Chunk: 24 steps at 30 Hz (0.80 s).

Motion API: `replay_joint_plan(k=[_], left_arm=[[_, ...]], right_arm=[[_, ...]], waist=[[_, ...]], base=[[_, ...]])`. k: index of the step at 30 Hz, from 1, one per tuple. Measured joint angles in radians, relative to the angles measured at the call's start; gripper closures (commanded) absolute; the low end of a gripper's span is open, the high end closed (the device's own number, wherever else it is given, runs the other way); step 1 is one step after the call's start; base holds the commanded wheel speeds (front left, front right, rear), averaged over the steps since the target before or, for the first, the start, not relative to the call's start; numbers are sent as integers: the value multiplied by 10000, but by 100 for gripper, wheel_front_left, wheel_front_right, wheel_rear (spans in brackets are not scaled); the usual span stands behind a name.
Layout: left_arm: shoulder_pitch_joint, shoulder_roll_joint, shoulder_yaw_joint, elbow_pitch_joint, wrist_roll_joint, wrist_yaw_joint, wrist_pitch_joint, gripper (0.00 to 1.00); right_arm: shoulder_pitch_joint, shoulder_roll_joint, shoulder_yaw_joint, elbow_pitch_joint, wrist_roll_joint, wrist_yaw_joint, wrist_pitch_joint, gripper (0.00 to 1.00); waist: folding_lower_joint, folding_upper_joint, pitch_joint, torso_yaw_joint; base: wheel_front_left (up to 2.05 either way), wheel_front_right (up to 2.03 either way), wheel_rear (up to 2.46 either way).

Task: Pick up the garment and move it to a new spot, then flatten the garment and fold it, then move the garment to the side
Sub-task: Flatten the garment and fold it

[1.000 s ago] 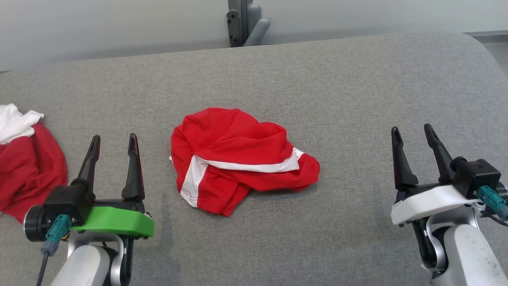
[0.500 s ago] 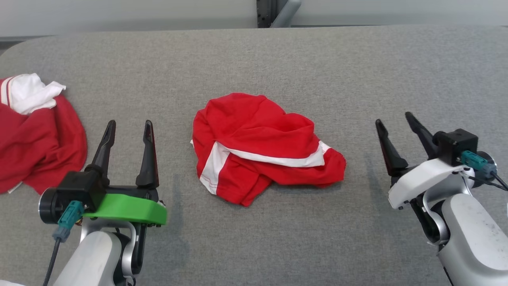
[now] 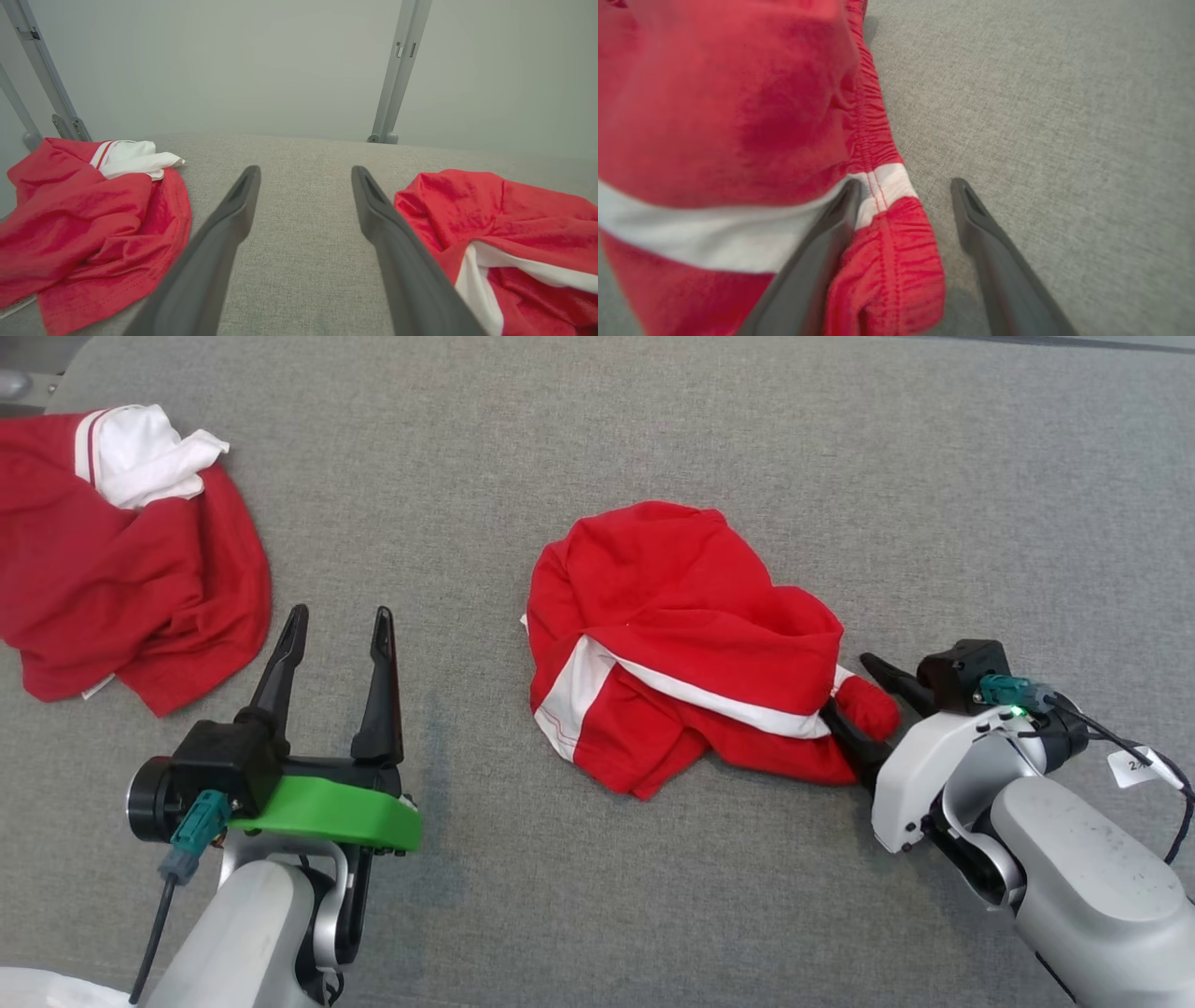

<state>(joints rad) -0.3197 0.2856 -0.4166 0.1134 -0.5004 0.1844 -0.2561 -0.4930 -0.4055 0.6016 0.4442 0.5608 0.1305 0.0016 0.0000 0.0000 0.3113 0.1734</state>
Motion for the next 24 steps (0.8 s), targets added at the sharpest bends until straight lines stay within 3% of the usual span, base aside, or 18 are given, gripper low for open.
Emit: replay_joint_plan(k=[1, 2, 3, 7, 11, 18, 24], left_arm=[[-3, -19, -8, 33, 13, -8, -2, 0], [-3, -27, -8, 73, 19, -10, -4, 0], [-3, -27, -2, 102, 36, -12, -4, 0], [-4, -29, 33, 190, 73, -94, -8, 0], [-3, -13, 36, 219, 100, -130, -13, 0], [-2, 82, -73, 217, 146, -186, 15, 0], [-97, 107, -192, 173, 174, -217, 104, 0]], right_arm=[[-100, -67, 134, 40, 157, 2, -2, 32], [-175, -123, 247, 69, 305, 0, -19, 74], [-241, -169, 343, 92, 458, 0, -31, 100], [-339, -385, 531, -40, 1066, 13, -222, 100], [-168, -729, 69, -339, 1569, 12, -424, 100], [517, -899, -1567, -924, 2138, 10, -631, 100], [1283, -495, -3076, -596, 1783, 8, -928, 100]], waist=[[0, 0, 56, 47], [0, 0, 106, 81], [0, 0, 150, 105], [0, 0, 209, 23], [0, 0, 169, -197], [0, 0, 107, -674], [0, 0, 153, -991]], base=[[0, 0, 0], [0, 0, 0], [0, 0, 0], [0, 0, 0], [0, 0, 0], [0, 0, 0], [0, 0, 0]])
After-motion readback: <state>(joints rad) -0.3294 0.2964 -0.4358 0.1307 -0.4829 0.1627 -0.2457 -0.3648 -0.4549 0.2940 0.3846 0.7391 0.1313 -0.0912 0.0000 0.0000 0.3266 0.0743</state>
